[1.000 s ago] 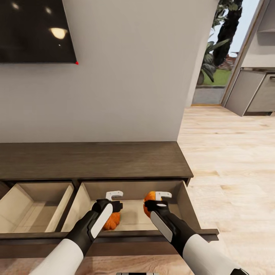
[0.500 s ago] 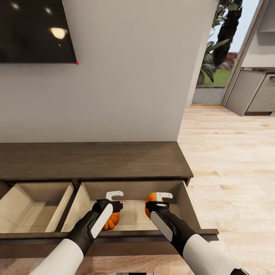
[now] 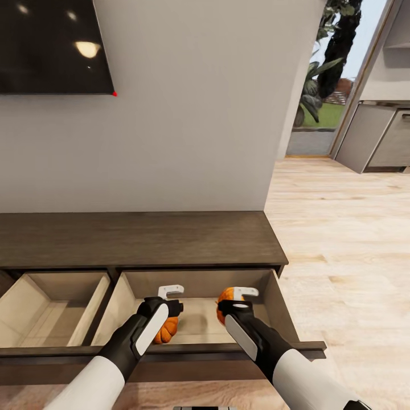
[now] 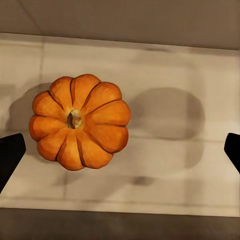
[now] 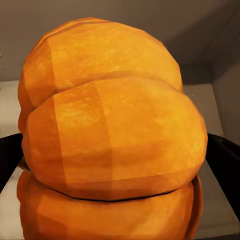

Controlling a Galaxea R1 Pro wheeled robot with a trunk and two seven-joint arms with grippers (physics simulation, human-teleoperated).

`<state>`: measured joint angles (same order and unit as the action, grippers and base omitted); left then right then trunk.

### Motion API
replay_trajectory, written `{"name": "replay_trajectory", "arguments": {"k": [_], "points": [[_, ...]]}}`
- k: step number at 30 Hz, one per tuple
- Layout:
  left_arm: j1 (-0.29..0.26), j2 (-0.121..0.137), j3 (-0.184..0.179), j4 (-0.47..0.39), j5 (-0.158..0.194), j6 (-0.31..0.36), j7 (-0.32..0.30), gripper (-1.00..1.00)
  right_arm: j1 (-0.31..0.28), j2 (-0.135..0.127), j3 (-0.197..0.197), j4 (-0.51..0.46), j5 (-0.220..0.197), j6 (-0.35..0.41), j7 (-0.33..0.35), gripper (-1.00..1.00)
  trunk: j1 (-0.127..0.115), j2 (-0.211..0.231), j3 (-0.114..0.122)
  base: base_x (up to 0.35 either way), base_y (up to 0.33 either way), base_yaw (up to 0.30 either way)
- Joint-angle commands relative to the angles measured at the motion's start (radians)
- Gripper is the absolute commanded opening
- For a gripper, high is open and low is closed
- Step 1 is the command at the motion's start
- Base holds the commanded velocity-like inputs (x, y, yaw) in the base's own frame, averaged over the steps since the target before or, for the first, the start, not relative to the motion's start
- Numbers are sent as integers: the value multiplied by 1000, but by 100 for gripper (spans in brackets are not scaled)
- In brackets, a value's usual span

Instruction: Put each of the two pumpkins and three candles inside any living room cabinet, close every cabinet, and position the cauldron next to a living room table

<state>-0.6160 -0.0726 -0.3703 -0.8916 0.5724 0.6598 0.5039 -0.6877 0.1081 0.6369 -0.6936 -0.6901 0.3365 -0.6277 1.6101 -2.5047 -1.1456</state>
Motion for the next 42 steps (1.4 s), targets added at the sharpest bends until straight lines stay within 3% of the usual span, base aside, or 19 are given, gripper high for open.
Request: {"name": "replay_trajectory", "arguments": {"k": [1,8,38,42], "points": [[-1,0,-2,-1,11,1,10,100,-1,-1,4,-1,-4,5,0,-100,0,0,-1,0,0,0],[-1,0,-3,4,11,1,10,100,-1,-5,-5,-1,-6,15,52,-100,0,0,-1,0,0,0],[-1,0,10,4,23,3,10,100,-1,-5,-6,0,-13,45,55,-100,-1,0,7,0,0,0],[-1,0,9,6,23,3,10,100,-1,-5,-7,1,-14,52,27,-100,-1,0,7,0,0,0]]}}
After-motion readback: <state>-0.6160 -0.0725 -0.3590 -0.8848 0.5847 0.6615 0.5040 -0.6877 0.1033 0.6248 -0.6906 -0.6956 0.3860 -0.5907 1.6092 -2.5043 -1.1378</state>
